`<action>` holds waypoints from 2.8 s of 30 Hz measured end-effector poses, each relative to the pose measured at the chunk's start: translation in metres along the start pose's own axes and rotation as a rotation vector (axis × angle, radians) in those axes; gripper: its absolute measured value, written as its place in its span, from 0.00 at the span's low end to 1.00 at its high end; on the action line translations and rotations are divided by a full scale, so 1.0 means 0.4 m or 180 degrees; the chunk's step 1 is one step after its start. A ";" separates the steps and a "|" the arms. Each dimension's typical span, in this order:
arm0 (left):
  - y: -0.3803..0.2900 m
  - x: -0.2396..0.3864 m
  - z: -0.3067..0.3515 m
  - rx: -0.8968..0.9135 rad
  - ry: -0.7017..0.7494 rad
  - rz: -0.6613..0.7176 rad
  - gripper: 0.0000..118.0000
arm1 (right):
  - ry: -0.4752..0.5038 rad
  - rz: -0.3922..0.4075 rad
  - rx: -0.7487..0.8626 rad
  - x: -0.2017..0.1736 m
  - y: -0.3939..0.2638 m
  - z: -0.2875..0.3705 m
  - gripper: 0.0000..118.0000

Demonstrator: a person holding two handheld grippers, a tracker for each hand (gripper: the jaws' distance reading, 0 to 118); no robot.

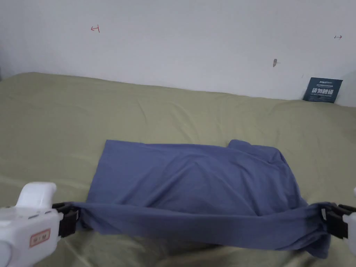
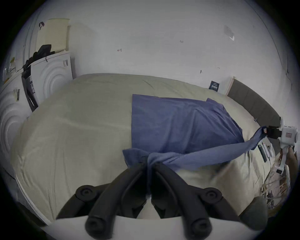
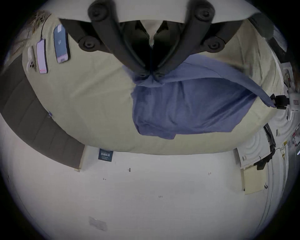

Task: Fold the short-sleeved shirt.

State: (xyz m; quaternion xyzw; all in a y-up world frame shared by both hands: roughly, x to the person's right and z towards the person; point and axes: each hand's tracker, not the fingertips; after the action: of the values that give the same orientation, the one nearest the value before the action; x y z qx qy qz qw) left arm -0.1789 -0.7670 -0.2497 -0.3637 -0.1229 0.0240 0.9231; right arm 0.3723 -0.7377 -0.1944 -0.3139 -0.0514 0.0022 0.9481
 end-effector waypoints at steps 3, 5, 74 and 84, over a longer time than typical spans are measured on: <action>0.069 -0.005 -0.077 -0.0222 0.0019 -0.0031 0.03 | -0.0012 0.0030 -0.0166 0.007 0.058 -0.100 0.01; 0.098 -0.007 -0.136 -0.0414 0.0124 -0.0077 0.03 | -0.0040 0.0013 -0.0269 0.007 0.072 -0.160 0.01; 0.036 -0.037 -0.149 -0.0178 -0.0260 0.0542 0.07 | 0.0273 -0.0473 -0.0726 0.046 -0.015 -0.147 0.06; -0.034 -0.028 0.051 -0.0188 -0.0369 0.0348 0.07 | 0.0402 -0.0357 -0.0611 0.066 -0.047 0.113 0.06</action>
State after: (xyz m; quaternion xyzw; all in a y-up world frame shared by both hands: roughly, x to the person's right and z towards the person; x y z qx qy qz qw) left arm -0.1953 -0.7650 -0.2284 -0.3950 -0.1567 0.0917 0.9006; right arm 0.3937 -0.7251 -0.1446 -0.3993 -0.0090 -0.0756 0.9137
